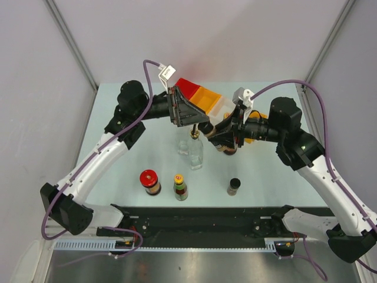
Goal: Organize the condiment bottles
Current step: Place the bottle in the storage box.
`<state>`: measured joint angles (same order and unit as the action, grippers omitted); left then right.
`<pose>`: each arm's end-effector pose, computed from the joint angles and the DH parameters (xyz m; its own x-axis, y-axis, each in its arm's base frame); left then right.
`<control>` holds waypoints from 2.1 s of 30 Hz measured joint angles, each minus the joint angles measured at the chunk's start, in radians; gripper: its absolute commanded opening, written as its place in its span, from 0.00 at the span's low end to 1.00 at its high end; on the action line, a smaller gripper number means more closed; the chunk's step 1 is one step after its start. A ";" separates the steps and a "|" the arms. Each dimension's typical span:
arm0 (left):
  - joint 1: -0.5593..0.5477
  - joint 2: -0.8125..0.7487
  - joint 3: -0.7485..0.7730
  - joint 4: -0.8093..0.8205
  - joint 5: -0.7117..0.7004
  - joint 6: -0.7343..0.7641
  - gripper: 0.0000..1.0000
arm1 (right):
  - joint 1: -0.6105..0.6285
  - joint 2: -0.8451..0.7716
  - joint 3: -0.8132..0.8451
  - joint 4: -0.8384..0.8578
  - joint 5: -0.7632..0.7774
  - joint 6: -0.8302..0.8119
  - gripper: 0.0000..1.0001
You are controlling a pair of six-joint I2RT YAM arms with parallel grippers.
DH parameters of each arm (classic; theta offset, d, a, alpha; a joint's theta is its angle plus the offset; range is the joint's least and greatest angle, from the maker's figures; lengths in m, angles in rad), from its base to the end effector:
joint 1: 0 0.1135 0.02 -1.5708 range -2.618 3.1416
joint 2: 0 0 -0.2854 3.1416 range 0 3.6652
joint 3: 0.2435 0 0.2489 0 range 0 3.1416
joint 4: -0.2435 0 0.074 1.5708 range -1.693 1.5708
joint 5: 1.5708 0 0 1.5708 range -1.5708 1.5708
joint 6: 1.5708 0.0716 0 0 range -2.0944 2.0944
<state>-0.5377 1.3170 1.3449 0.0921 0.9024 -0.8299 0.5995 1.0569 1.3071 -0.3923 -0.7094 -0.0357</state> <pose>0.2337 -0.2048 0.4707 -0.6586 -0.1397 -0.7394 0.7418 0.0447 -0.6691 0.1602 0.1660 0.4618 -0.0826 -0.0892 -0.9926 -0.9640 0.2596 0.0569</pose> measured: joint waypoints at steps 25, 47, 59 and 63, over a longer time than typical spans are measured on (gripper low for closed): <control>-0.076 0.029 0.074 -0.408 -0.127 0.261 0.72 | 0.022 0.052 0.000 -0.043 0.081 -0.054 0.00; -0.113 0.072 0.148 -0.537 -0.240 0.365 0.00 | 0.058 0.076 0.000 -0.096 0.220 -0.073 0.00; -0.122 0.086 0.173 -0.545 -0.285 0.376 0.00 | 0.065 0.076 0.000 -0.085 0.269 -0.066 0.00; -0.124 0.086 0.174 -0.535 -0.302 0.376 0.00 | 0.066 0.076 0.000 -0.075 0.284 -0.057 0.01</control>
<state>-0.6617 1.4033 1.5188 -0.4427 0.6006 -0.4541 0.6655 1.1332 1.3075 -0.4675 -0.4255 -0.0925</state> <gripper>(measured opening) 0.485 0.385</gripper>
